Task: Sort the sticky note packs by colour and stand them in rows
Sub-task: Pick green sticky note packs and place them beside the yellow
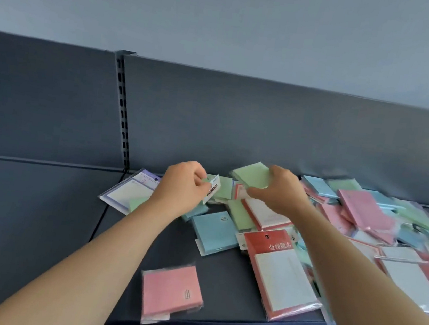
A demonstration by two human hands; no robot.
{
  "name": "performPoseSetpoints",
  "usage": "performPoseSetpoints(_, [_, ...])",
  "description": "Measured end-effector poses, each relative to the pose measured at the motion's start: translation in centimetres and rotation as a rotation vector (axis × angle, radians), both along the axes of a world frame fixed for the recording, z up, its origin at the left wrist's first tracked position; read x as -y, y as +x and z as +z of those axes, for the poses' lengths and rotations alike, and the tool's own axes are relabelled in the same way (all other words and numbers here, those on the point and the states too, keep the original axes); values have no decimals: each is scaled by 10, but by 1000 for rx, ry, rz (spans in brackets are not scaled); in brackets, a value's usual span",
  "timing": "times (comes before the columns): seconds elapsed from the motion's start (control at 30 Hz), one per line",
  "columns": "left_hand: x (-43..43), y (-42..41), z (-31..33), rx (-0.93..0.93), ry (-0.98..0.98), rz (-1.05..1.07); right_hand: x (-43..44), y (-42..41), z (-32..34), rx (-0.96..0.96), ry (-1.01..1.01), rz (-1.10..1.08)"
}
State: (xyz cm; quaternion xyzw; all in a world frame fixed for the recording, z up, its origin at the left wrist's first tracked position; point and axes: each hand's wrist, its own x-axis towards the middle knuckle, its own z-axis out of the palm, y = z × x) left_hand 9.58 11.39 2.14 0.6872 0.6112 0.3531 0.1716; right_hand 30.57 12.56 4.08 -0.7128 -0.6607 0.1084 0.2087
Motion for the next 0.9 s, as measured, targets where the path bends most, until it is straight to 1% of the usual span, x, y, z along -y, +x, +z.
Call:
performPoseSetpoints(0.07, [6,16,3,-10,-84,-68,14,9,2,18,-21,13])
performPoseSetpoints(0.13, [8,30,0,-67,-195,-122,28,16,1,16,-50,17])
performPoseSetpoints(0.23, [6,46,-8,-120,-315,-129,43,26,-9,15,-101,-20])
performPoseSetpoints(0.3, [4,55,-8,-113,-355,-109,49,34,-15,-29,-130,-63])
performPoseSetpoints(0.4, [-2,67,-10,-19,-404,-82,51,39,-20,-85,-124,-69])
performPoseSetpoints(0.57, [-3,77,-18,219,-345,28,49,41,-23,-90,-107,-56])
performPoseSetpoints(0.63, [-2,79,-23,275,-307,26,50,42,-23,-104,-103,-51])
performPoseSetpoints(0.77, [1,73,-19,408,-316,16,52,44,-21,-179,-91,-60])
performPoseSetpoints(0.83, [1,64,-12,486,-266,35,54,45,-20,-173,-80,-70])
performPoseSetpoints(0.9, [1,52,-2,543,-201,70,56,44,-17,-223,-43,-84])
